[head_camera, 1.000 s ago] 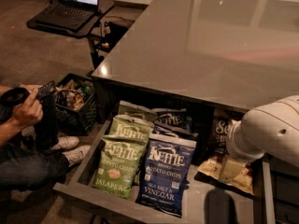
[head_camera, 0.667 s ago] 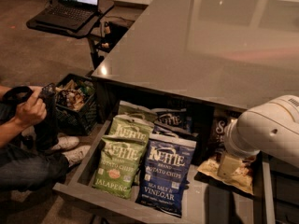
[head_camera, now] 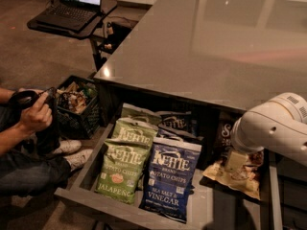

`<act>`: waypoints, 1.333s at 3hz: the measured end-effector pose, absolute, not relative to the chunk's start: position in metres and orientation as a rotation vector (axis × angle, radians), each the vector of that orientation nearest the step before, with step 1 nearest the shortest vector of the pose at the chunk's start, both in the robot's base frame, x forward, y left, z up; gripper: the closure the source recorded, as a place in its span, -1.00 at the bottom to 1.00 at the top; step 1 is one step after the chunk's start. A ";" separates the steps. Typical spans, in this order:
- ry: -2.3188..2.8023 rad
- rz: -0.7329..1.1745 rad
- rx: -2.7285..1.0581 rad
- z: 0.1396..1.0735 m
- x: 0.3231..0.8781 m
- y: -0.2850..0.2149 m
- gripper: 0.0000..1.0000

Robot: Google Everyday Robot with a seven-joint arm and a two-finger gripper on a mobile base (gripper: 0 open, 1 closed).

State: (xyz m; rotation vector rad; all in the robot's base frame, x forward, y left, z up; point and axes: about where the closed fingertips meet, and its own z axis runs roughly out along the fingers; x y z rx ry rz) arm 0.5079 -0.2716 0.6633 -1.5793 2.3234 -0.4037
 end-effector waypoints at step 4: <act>2.358 -0.432 -1.585 0.643 0.521 -0.287 -0.16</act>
Offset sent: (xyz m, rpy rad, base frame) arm 0.0160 -0.0198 -0.0380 -0.0390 0.0480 -0.0176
